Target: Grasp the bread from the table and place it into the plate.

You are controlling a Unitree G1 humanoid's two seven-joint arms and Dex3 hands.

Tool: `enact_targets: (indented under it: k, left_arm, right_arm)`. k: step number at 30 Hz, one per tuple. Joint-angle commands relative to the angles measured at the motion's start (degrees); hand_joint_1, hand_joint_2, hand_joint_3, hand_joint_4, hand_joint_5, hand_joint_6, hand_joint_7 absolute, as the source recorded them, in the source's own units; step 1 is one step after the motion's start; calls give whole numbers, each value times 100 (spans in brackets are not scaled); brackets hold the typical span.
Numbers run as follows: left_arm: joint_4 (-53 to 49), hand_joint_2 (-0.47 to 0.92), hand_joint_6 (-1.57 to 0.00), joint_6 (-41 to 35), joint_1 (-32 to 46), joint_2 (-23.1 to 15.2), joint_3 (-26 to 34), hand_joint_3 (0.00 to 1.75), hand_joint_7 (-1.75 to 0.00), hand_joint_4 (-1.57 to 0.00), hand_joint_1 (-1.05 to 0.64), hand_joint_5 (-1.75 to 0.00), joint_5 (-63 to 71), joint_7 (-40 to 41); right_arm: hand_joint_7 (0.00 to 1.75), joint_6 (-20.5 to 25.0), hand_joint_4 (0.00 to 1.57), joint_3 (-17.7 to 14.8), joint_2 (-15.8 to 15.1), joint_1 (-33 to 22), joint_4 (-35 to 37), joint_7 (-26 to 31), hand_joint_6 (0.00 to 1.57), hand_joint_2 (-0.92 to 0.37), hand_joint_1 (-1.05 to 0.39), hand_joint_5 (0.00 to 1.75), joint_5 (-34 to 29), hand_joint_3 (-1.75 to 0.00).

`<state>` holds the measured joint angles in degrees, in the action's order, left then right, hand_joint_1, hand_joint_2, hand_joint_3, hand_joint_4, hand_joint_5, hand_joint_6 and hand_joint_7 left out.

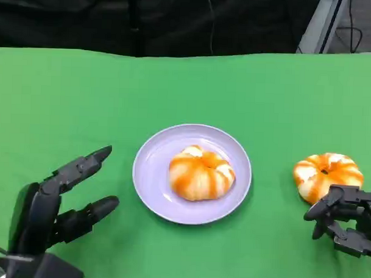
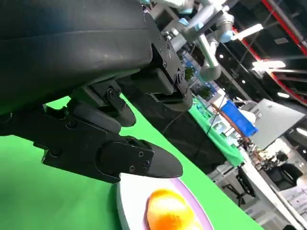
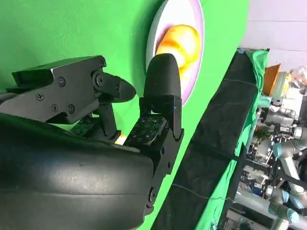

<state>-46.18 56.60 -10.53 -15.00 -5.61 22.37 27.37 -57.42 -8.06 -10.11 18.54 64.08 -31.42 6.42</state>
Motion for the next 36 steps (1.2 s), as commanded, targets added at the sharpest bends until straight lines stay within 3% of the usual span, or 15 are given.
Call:
enact_targets:
  k: [1, 8, 15, 28, 36]
  left_arm:
    - [-234, 92, -72, 255, -33, -84, 170, 19, -1, -86, -59, -1, -292, -256]
    - [-653, 92, -73, 630, -181, 83, 351, 15, -1, -87, -47, -1, -1103, -1043]
    - [-976, 92, -75, 727, -304, 178, 534, 10, -1, -88, -21, 0, -1345, -1476]
    - [-1208, 92, -90, 536, -422, 248, 780, 36, -4, -99, -3, -4, -1121, -1296]
    - [-1375, 92, -112, 498, -513, 257, 827, 48, -9, -116, 0, -16, -844, -894]
  right_arm:
    - [93, 55, 87, -84, -141, 1, 9, -34, 95, -83, 6, 137, 90, -62]
    - [91, 23, 86, -115, -128, 10, 19, -143, 95, -84, 6, 138, 147, -61]
    - [90, 73, 86, -147, -116, 23, 24, -140, 96, -84, 6, 138, 134, -60]
    - [88, 95, 87, -174, -112, 26, 14, -169, 97, -84, 7, 138, 140, -61]
    - [88, 121, 87, -212, -102, 37, 20, -228, 96, -84, 7, 137, 164, -60]
